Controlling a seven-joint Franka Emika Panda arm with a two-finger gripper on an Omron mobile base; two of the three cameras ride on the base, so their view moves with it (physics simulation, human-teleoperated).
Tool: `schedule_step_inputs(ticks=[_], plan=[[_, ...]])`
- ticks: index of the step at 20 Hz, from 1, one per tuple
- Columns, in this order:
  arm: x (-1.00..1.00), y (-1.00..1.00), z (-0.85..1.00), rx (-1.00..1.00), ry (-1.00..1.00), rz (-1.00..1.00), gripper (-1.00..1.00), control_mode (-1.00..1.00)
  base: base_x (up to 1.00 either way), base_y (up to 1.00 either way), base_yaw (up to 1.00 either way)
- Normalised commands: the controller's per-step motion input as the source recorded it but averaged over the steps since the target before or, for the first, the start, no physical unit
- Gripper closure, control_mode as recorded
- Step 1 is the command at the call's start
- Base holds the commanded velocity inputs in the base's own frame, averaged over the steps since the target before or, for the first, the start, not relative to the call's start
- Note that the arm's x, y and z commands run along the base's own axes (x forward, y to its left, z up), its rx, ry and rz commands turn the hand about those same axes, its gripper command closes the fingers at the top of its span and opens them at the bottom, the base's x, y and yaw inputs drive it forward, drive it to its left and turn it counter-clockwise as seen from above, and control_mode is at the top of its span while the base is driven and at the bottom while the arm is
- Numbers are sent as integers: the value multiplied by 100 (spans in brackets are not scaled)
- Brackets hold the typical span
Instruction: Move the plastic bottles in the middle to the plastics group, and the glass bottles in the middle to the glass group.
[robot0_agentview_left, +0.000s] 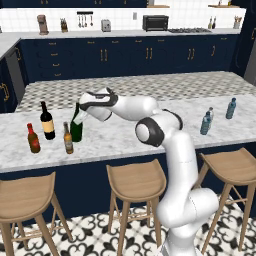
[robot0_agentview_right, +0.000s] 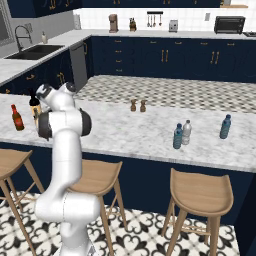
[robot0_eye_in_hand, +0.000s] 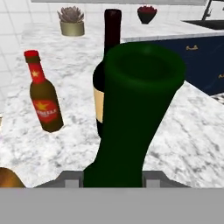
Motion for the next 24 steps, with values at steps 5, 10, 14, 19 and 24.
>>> schedule_step_inputs(ticks=[5, 10, 14, 19, 24], plan=[[37, 38, -13, -7, -2, 0, 100, -100, 0, 0, 0], [32, 9, -26, -12, 0, 2, 100, -100, 0, 0, 0], [15, 6, -31, -9, 0, 5, 100, -100, 0, 0, 0], [-10, -6, -36, -6, 0, 4, -100, -100, 0, 0, 0], [-15, -18, -14, -2, -2, 2, -100, -100, 0, 0, 0]])
